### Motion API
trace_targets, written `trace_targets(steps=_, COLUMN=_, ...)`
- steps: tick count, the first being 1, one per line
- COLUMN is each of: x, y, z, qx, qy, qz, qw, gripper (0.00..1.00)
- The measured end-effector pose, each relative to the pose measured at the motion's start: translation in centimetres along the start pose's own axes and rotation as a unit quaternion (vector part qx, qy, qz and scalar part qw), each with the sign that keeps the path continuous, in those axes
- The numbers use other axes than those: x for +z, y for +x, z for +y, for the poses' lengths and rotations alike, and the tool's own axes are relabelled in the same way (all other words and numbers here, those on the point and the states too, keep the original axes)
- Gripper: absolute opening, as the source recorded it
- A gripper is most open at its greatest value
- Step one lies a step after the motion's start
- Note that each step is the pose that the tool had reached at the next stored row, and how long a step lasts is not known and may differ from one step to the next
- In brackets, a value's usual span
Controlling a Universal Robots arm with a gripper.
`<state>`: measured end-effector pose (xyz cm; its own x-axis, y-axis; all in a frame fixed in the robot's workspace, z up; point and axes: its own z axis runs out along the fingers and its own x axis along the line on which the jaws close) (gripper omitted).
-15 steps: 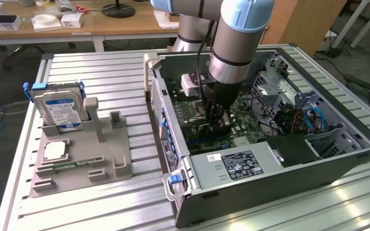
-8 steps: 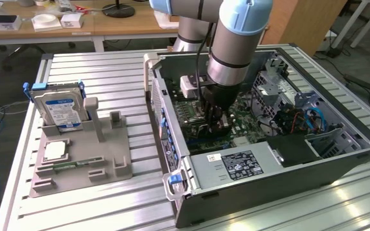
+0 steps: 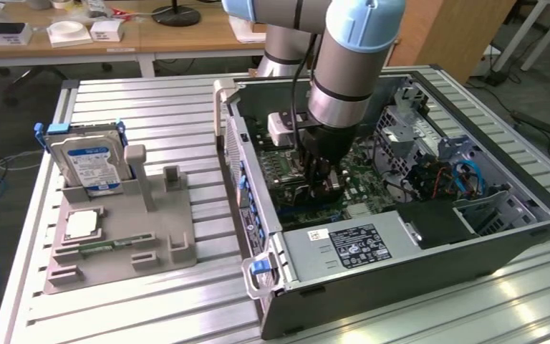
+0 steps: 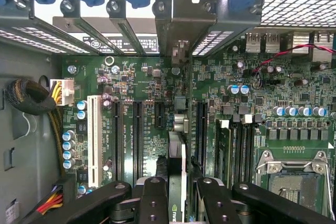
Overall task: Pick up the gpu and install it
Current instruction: 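Insert the gpu into the slot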
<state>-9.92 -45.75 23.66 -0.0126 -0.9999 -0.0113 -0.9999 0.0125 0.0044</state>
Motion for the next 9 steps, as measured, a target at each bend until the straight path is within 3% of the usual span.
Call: trace_targets(steps=9, x=-0.08, y=0.0, z=0.06, qx=0.0, qy=0.0003, qz=-0.0002, qw=1.0, gripper=0.27)
